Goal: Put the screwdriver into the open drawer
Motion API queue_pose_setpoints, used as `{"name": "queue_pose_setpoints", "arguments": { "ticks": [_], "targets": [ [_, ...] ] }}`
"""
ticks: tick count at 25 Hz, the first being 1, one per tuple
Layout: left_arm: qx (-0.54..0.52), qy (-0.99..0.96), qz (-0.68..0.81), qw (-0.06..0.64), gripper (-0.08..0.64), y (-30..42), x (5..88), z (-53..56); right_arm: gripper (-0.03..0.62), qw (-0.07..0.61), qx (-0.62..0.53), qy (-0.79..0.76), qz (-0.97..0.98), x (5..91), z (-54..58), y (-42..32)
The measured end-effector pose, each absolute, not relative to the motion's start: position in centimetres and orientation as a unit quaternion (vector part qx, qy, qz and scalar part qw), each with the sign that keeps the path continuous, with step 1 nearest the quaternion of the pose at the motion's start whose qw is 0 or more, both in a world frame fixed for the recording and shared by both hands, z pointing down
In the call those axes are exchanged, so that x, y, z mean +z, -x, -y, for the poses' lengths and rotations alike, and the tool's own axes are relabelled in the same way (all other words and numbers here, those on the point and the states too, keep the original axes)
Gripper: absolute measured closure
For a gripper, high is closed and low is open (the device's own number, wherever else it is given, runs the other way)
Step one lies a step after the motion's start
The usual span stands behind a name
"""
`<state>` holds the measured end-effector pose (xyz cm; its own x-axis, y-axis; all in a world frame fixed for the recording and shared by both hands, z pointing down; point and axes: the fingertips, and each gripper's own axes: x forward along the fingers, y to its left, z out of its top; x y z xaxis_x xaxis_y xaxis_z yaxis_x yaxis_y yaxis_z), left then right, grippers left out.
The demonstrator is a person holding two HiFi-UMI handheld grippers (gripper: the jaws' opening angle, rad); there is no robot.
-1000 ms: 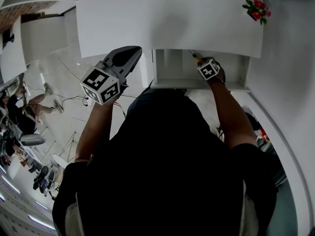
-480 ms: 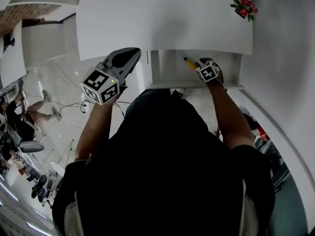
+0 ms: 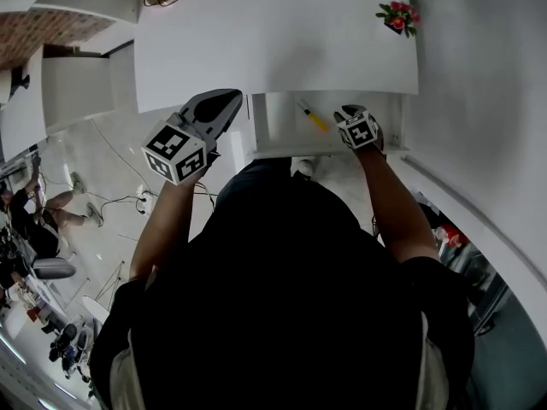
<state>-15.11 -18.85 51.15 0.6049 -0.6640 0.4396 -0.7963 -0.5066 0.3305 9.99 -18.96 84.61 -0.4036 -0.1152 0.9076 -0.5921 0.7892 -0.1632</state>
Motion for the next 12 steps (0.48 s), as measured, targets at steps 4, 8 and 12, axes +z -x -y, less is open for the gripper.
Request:
{"name": "queue_pose_setpoints", "arguments": {
  "ticks": [4, 8, 12],
  "targets": [
    [0.127, -0.863, 0.424, 0.244, 0.545, 14.0, 49.9, 18.4, 0.474, 0.481, 0.23, -0.237, 0.812, 82.6, 19.7, -10.7],
    [0.126, -0.867, 0.422, 0.234, 0.545, 12.8, 48.9, 17.8, 0.474, 0.469, 0.237, -0.25, 0.813, 81.2, 19.6, -11.8],
    [0.125, -0.87, 0.421, 0.226, 0.545, 11.7, 47.9, 17.2, 0.476, 0.452, 0.25, -0.273, 0.812, 79.1, 20.0, -13.0]
  ]
}}
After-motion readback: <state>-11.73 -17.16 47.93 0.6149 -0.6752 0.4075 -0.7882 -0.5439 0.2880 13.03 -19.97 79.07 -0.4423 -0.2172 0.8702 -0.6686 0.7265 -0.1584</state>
